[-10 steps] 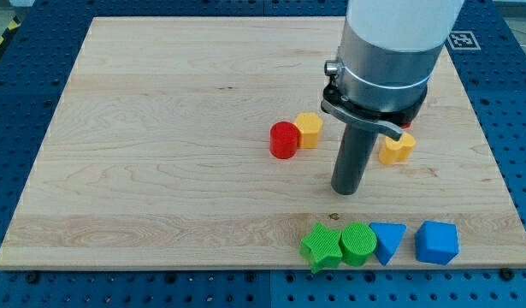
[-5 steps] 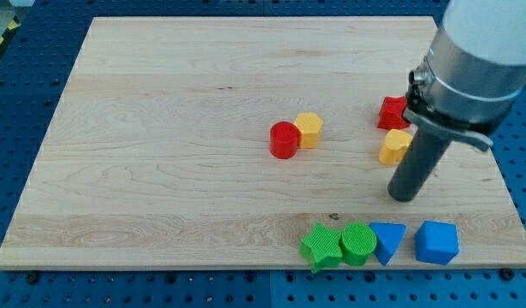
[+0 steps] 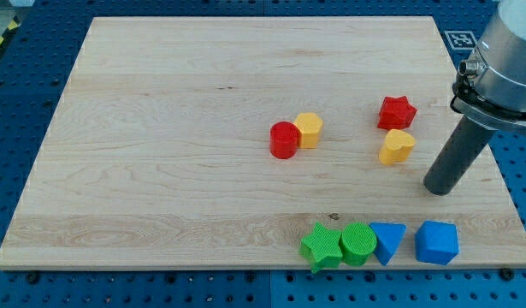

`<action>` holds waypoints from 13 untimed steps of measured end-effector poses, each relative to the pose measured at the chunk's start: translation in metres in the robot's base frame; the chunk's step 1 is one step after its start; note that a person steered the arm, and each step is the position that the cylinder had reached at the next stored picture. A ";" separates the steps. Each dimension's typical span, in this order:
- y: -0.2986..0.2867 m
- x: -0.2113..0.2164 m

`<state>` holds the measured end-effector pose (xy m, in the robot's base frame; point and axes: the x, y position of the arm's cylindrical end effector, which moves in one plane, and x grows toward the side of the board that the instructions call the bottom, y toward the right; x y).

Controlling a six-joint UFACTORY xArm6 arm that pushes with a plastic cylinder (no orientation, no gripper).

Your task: Move the yellow heart into the red star

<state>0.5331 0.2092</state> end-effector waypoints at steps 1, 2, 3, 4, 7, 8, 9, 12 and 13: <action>0.010 0.000; 0.012 0.000; 0.014 0.000; 0.014 -0.007; -0.007 -0.015; -0.007 -0.021; -0.007 -0.031; -0.021 -0.038; -0.021 -0.049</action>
<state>0.4841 0.1877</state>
